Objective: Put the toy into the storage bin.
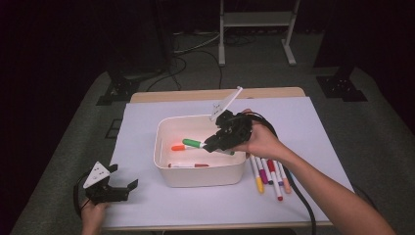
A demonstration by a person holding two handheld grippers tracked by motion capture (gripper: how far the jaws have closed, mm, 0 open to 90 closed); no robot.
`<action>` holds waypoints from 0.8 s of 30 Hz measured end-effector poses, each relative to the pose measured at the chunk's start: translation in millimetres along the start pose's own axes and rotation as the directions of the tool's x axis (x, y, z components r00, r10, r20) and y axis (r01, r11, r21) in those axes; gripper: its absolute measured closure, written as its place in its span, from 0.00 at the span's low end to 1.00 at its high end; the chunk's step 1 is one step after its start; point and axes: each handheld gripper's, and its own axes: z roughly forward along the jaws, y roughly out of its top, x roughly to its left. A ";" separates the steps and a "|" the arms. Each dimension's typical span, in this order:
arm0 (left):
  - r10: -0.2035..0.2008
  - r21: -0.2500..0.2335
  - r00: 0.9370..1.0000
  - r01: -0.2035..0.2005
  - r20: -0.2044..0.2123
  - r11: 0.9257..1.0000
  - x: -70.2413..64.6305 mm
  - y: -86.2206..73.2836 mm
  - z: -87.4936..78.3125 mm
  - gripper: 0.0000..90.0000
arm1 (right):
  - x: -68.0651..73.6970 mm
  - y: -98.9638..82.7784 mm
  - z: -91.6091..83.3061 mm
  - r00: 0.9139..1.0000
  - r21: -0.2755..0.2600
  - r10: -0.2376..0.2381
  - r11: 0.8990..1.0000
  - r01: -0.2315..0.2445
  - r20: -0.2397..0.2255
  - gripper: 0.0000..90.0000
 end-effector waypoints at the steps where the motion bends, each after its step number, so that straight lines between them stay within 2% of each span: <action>1: 0.002 -0.001 1.000 -0.002 0.000 1.000 0.1 0.0 -0.1 0.00 | 0.0 1.0 4.0 1.000 0.006 -0.007 1.000 0.007 -0.004 0.84; 6: 0.000 -0.001 1.000 0.000 0.001 1.000 0.4 0.0 -0.1 0.00 | -2.4 5.4 22.3 0.999 0.035 -0.031 0.999 0.032 -0.026 0.84; 24: -0.004 -0.002 1.000 0.004 0.005 1.000 1.0 0.0 -0.2 0.00 | -11.7 11.9 69.0 0.995 0.080 -0.040 0.996 0.047 -0.088 0.84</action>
